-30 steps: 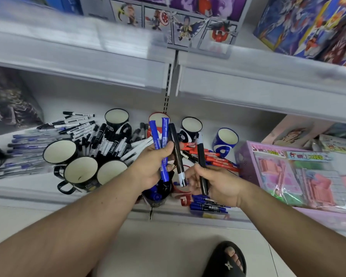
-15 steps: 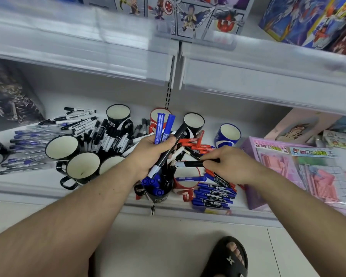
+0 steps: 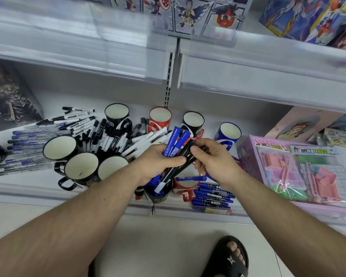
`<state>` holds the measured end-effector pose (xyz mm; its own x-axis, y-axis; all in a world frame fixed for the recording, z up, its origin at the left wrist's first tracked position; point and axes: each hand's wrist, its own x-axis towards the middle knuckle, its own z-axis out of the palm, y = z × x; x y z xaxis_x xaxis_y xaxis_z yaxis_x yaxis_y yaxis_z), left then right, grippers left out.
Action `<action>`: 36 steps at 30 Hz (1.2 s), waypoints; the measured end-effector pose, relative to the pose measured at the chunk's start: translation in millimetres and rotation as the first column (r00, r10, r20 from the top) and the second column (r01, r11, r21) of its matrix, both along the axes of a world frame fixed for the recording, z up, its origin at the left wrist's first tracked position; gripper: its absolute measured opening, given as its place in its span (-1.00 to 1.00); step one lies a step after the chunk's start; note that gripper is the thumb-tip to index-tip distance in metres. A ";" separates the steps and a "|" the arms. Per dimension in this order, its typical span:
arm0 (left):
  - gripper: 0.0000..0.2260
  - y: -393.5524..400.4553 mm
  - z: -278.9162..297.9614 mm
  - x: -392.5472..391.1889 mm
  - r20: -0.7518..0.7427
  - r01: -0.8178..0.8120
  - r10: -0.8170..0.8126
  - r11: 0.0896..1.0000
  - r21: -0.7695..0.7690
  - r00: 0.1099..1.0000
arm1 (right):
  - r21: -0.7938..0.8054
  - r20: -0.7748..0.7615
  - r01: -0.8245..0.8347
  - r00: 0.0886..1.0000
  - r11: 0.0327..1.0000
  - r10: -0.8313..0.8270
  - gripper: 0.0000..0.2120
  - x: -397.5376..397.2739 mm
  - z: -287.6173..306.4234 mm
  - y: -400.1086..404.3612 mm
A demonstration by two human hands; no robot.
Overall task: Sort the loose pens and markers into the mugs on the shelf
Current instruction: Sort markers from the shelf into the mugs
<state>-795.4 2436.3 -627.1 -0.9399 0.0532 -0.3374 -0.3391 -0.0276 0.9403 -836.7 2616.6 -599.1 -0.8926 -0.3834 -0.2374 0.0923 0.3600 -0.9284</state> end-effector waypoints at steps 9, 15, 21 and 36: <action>-0.77 12.4 2.2 -8.0 -0.026 0.025 -0.025 1.000 -0.001 0.999 | 0.037 -0.036 -0.043 0.998 0.998 0.044 -0.85 -3.0 2.1 -2.8; -0.90 11.2 -3.2 -10.7 -0.004 -0.031 0.031 0.992 -0.122 1.000 | 0.042 -0.080 0.092 0.993 0.995 -0.089 -0.87 -8.3 -1.5 6.7; -0.94 10.4 -10.1 -31.8 -0.057 -0.250 0.244 0.960 -0.129 0.968 | 0.082 -0.369 0.495 0.821 0.865 -0.435 -0.83 -54.9 -3.6 65.5; -0.90 42.3 -26.4 -71.4 -0.063 -0.273 0.267 0.951 -0.143 0.962 | 0.231 -0.118 0.746 0.658 0.624 -0.743 -0.69 -162.0 -78.7 77.6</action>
